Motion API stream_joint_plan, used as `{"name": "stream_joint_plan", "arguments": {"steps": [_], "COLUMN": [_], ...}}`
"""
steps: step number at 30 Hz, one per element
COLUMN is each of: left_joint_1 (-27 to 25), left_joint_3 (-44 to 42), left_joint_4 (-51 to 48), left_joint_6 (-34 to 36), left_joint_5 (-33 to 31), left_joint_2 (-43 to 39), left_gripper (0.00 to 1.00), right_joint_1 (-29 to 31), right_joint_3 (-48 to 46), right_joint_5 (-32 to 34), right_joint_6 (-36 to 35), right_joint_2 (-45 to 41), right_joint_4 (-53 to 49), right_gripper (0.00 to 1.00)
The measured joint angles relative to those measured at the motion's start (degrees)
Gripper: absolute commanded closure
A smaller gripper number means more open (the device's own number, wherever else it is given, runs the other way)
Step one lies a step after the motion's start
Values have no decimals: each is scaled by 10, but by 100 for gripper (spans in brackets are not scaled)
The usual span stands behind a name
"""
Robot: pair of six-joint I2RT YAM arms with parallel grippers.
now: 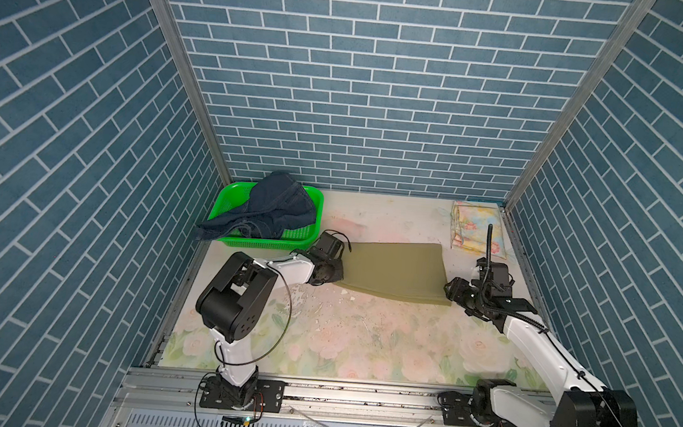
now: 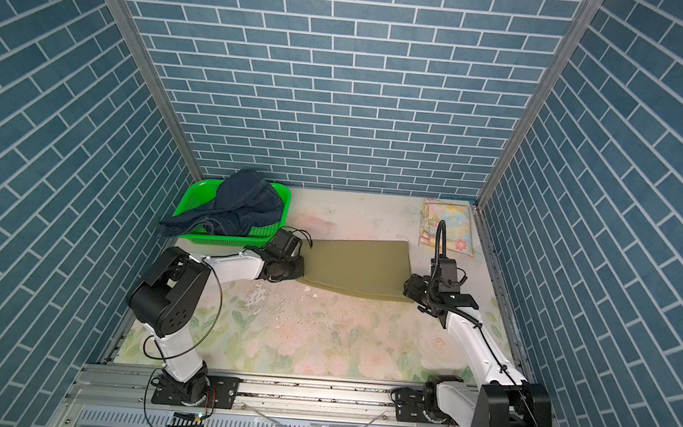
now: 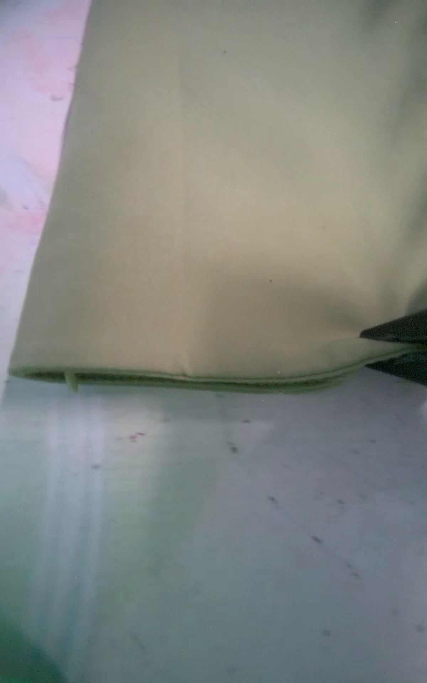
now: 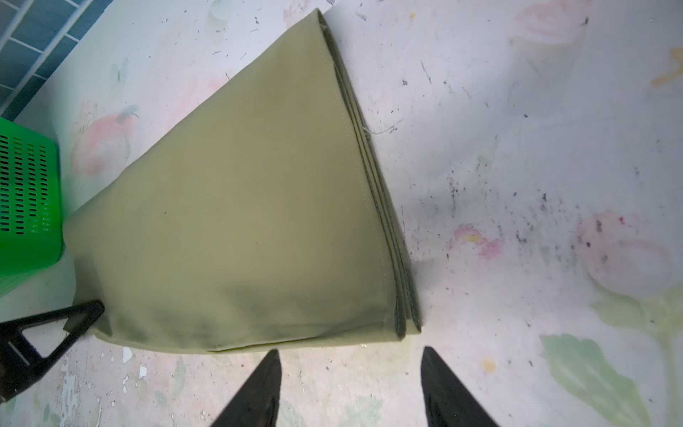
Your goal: Fold and stack the skirts
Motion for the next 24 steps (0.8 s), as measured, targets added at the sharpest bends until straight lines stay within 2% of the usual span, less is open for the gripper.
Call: {"name": "stream_joint_plan", "arguments": {"steps": [5, 9, 10, 12, 14, 15, 17, 20, 24], "left_joint_1": [-4, -3, -3, -1, 4, 10, 24, 43, 59], "left_joint_3": [-86, -138, -148, -167, -182, -187, -190, -190, -182], "left_joint_4": [-13, -35, -44, -69, -99, -113, -136, -149, -150], "left_joint_6": [-3, -3, -3, -2, -2, -1, -3, -5, -3], "left_joint_5": [-6, -18, -21, -29, -38, -42, -47, -52, -45], "left_joint_2": [-82, -143, -157, -190, -223, -238, -261, -278, -251], "left_gripper": [100, 100, 97, 67, 52, 41, 29, 23, 22], "right_joint_1": [7, 35, 43, 60, 72, 77, 84, 87, 89], "right_joint_3": [-21, -28, -28, -28, -28, -28, -28, -28, -26], "right_joint_5": [-5, -6, -6, -6, -5, -5, -6, -7, -9], "right_joint_6": [0, 0, 0, 0, 0, 0, 0, 0, 0], "right_joint_2": [-11, -5, -2, 9, 22, 28, 36, 38, 59], "right_joint_4": [2, 8, 12, 21, 29, 32, 38, 50, 66], "right_gripper": [40, 40, 40, 40, 40, 40, 40, 40, 40]}}
